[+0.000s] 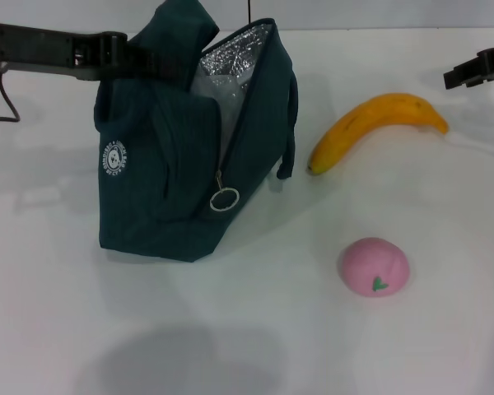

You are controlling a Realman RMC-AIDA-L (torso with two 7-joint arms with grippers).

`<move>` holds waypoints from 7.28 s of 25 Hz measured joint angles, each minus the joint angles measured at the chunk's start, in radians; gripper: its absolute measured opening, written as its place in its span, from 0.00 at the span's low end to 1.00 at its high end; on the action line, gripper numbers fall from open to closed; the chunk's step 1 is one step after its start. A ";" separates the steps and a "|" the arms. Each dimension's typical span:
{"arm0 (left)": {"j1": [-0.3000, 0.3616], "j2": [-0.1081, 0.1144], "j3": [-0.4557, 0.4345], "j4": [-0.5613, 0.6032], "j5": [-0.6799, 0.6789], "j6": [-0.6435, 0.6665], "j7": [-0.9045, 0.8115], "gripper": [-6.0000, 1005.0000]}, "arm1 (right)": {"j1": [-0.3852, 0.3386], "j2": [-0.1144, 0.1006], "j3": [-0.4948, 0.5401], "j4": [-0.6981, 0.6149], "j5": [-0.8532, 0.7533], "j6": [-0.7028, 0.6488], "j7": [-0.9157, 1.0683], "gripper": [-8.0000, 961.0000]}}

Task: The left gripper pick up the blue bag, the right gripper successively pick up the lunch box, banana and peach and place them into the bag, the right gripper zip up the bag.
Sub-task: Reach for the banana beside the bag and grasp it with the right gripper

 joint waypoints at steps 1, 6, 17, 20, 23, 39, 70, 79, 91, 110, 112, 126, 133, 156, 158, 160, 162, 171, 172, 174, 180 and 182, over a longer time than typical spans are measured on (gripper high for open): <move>0.000 0.000 0.000 0.001 0.000 0.002 0.000 0.04 | 0.005 -0.006 -0.009 0.000 -0.005 -0.008 0.004 0.25; 0.000 0.001 -0.001 0.000 -0.008 0.002 0.001 0.04 | 0.020 -0.012 -0.056 -0.002 -0.044 -0.017 0.008 0.55; 0.001 0.000 -0.001 0.000 -0.009 0.003 0.003 0.04 | 0.033 0.010 -0.186 0.003 -0.050 0.048 -0.004 0.83; 0.001 -0.002 -0.001 0.000 -0.009 0.003 0.009 0.04 | 0.030 0.031 -0.215 0.008 -0.050 0.100 -0.031 0.92; 0.001 -0.003 -0.001 0.000 -0.009 0.003 0.012 0.04 | 0.030 0.048 -0.221 0.017 -0.051 0.139 -0.058 0.92; -0.004 -0.014 0.005 -0.008 -0.021 0.003 0.029 0.04 | 0.043 0.064 -0.235 0.164 -0.052 0.290 -0.130 0.91; -0.010 -0.009 0.007 -0.009 -0.023 0.003 0.029 0.04 | 0.038 0.090 -0.235 0.165 -0.050 0.366 -0.158 0.54; -0.010 -0.009 0.007 -0.008 -0.023 0.003 0.030 0.04 | 0.033 0.090 -0.235 0.166 -0.050 0.367 -0.160 0.46; -0.010 -0.009 0.007 -0.007 -0.023 0.003 0.030 0.04 | 0.034 0.096 -0.235 0.176 -0.049 0.374 -0.183 0.41; -0.010 -0.007 0.006 -0.007 -0.023 0.003 0.031 0.04 | 0.038 0.098 -0.235 0.176 -0.050 0.374 -0.183 0.21; -0.010 -0.007 0.006 -0.006 -0.023 0.003 0.031 0.04 | 0.038 0.098 -0.235 0.176 -0.050 0.375 -0.183 0.21; -0.009 -0.007 0.005 -0.003 -0.023 0.003 0.031 0.04 | 0.035 0.099 -0.261 0.167 -0.051 0.369 -0.183 0.18; -0.003 -0.007 0.001 -0.001 -0.023 0.004 0.031 0.04 | 0.026 0.100 -0.262 0.138 -0.051 0.352 -0.193 0.18; -0.001 0.002 -0.002 -0.001 -0.023 0.004 0.022 0.04 | -0.084 0.099 -0.179 -0.163 -0.043 0.074 -0.182 0.15; -0.001 0.002 -0.002 -0.002 -0.023 0.005 0.022 0.04 | -0.087 0.096 -0.141 -0.188 -0.042 0.029 -0.182 0.15; -0.001 0.002 -0.003 -0.002 -0.023 0.004 0.022 0.04 | -0.087 0.092 -0.107 -0.206 -0.041 -0.011 -0.182 0.14; -0.002 0.002 -0.004 -0.002 -0.023 0.004 0.021 0.04 | -0.086 0.086 -0.085 -0.219 -0.040 -0.037 -0.182 0.14; -0.008 0.003 -0.005 -0.003 -0.024 0.003 0.013 0.04 | -0.079 0.067 -0.029 -0.239 0.002 -0.136 -0.181 0.07; -0.008 0.003 -0.005 -0.003 -0.024 0.003 0.012 0.04 | -0.078 0.066 -0.023 -0.243 0.009 -0.146 -0.181 0.06; -0.008 0.003 -0.005 -0.002 -0.024 0.003 0.010 0.04 | -0.079 0.064 -0.009 -0.257 0.021 -0.168 -0.181 0.02; -0.009 0.004 -0.005 -0.001 -0.025 0.003 0.007 0.04 | -0.080 0.058 0.002 -0.265 0.023 -0.184 -0.157 0.02; -0.010 0.004 -0.005 -0.001 -0.026 0.003 0.006 0.04 | -0.065 0.048 -0.004 -0.245 0.003 -0.200 -0.147 0.03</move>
